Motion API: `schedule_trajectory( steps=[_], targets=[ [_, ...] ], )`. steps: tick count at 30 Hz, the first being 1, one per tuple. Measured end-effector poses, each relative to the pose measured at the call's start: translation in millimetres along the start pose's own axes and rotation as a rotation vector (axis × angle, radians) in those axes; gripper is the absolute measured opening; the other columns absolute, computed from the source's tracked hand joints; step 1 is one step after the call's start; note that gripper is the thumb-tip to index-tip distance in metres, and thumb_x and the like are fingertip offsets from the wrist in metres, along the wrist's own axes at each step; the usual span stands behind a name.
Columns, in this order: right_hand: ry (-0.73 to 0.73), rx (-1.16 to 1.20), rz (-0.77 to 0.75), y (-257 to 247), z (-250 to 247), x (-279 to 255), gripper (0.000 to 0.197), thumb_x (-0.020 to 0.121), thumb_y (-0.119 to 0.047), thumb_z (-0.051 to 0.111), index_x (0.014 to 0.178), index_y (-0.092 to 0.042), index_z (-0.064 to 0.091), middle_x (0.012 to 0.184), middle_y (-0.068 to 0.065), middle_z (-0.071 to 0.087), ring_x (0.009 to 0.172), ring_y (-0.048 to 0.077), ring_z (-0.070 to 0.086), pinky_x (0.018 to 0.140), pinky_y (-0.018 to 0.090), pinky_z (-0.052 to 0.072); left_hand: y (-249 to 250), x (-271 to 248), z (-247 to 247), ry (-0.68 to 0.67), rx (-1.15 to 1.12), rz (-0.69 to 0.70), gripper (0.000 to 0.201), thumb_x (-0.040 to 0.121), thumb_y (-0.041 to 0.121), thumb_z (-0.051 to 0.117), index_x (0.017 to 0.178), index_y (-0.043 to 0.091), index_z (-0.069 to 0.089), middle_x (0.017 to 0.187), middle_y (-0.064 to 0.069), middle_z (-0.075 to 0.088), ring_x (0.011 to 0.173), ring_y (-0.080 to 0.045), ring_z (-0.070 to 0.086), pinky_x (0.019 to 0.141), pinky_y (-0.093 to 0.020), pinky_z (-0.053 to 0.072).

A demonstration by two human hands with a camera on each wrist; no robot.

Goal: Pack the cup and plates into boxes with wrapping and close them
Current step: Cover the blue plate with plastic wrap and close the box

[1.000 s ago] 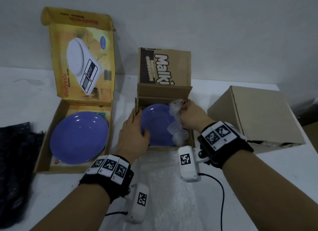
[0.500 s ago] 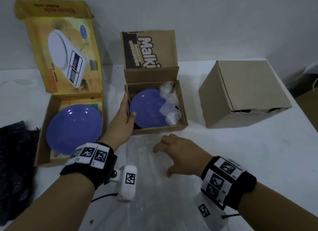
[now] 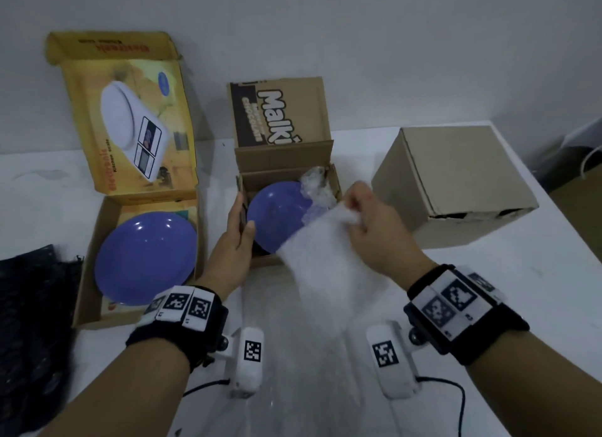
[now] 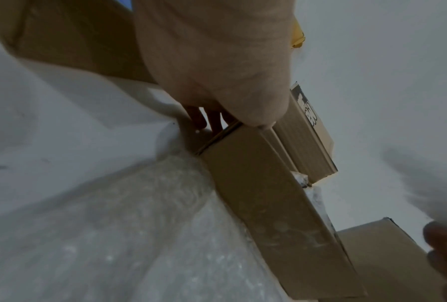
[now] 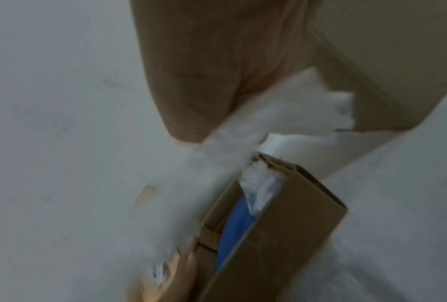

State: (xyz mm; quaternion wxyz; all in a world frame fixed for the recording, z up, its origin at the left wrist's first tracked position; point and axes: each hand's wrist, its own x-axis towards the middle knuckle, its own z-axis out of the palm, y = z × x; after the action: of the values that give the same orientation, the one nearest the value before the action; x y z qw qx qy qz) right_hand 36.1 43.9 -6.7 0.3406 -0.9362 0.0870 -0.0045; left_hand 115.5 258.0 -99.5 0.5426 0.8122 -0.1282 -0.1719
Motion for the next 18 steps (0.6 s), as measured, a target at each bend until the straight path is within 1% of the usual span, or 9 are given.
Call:
schedule_trajectory(
  steps=[3,6,9,10,12,14,15,16,18],
  targets=[
    [0.307,0.233,0.112,-9,-7,15,0.019,0.09,-0.005,0.043,0.106,-0.015,0.043,0.073,-0.003,0.049,0.06,0.009,0.046,0.054,0.027,0.037,-4,0,0,0.025,0.004,0.005,0.053,0.102,0.032,0.026,0.151,0.03,0.006,0.155,0.015,0.018,0.134,0.0,0.022,0.105,-0.018,0.02],
    [0.4,0.378,0.121,-20,1,29,0.046,0.077,-0.014,0.05,0.119,-0.014,0.034,0.103,0.004,0.048,0.085,0.017,0.052,0.073,0.033,0.047,-6,2,0,0.034,-0.055,0.016,0.051,0.102,0.033,0.025,0.151,0.032,0.01,0.15,0.018,0.023,0.133,0.001,0.023,0.106,-0.019,0.02],
    [0.479,0.127,0.029,-27,26,35,0.065,0.061,-0.005,0.049,0.125,-0.011,0.034,0.118,0.011,0.036,0.103,0.026,0.043,0.084,0.041,0.044,-12,10,-4,0.069,-0.221,-0.041,0.043,0.102,0.041,0.027,0.144,0.039,0.025,0.147,0.009,0.037,0.134,-0.01,0.037,0.112,-0.033,0.03],
    [0.458,-0.013,-0.006,-27,37,37,0.069,0.061,0.0,0.051,0.127,-0.009,0.037,0.119,0.014,0.038,0.104,0.031,0.044,0.085,0.044,0.044,-13,15,-6,0.094,-0.27,-0.07,0.038,0.101,0.042,0.028,0.139,0.037,0.031,0.142,0.004,0.044,0.13,-0.015,0.044,0.11,-0.038,0.035],
    [0.204,-0.234,-0.03,-31,58,41,0.071,0.07,0.007,0.052,0.138,-0.007,0.035,0.131,0.019,0.039,0.115,0.037,0.044,0.092,0.048,0.043,-10,24,-9,0.154,-0.277,-0.088,0.031,0.103,0.033,0.028,0.132,0.024,0.036,0.129,-0.003,0.051,0.121,-0.022,0.051,0.103,-0.04,0.042],
    [-0.172,-0.271,-0.014,-33,77,42,0.062,0.087,0.002,0.046,0.145,-0.012,0.027,0.139,0.017,0.04,0.122,0.034,0.046,0.097,0.042,0.043,-5,29,-9,0.184,-0.242,-0.066,0.029,0.103,0.023,0.029,0.13,0.012,0.035,0.117,-0.003,0.052,0.112,-0.022,0.054,0.093,-0.03,0.048],
    [-0.27,-0.275,-0.018,-34,84,42,0.054,0.093,-0.004,0.044,0.144,-0.014,0.028,0.134,0.016,0.048,0.117,0.033,0.052,0.092,0.04,0.046,-3,30,-9,0.19,-0.251,-0.056,0.027,0.103,0.019,0.03,0.128,0.01,0.034,0.112,0.0,0.052,0.106,-0.018,0.056,0.085,-0.022,0.049],
    [-0.296,-0.286,-0.034,-36,88,41,0.045,0.095,-0.008,0.042,0.139,-0.014,0.035,0.124,0.016,0.056,0.109,0.032,0.058,0.088,0.039,0.048,-2,29,-8,0.191,-0.268,-0.053,0.024,0.103,0.016,0.031,0.126,0.011,0.034,0.108,0.003,0.052,0.1,-0.013,0.057,0.08,-0.018,0.05],
    [-0.316,-0.344,-0.08,-41,91,43,0.03,0.095,-0.014,0.044,0.124,-0.015,0.053,0.112,0.013,0.065,0.102,0.031,0.061,0.085,0.037,0.049,-7,29,-4,0.212,-0.299,-0.048,0.02,0.102,0.017,0.035,0.121,0.018,0.036,0.108,0.005,0.054,0.098,-0.015,0.058,0.083,-0.026,0.052]
  ],
)
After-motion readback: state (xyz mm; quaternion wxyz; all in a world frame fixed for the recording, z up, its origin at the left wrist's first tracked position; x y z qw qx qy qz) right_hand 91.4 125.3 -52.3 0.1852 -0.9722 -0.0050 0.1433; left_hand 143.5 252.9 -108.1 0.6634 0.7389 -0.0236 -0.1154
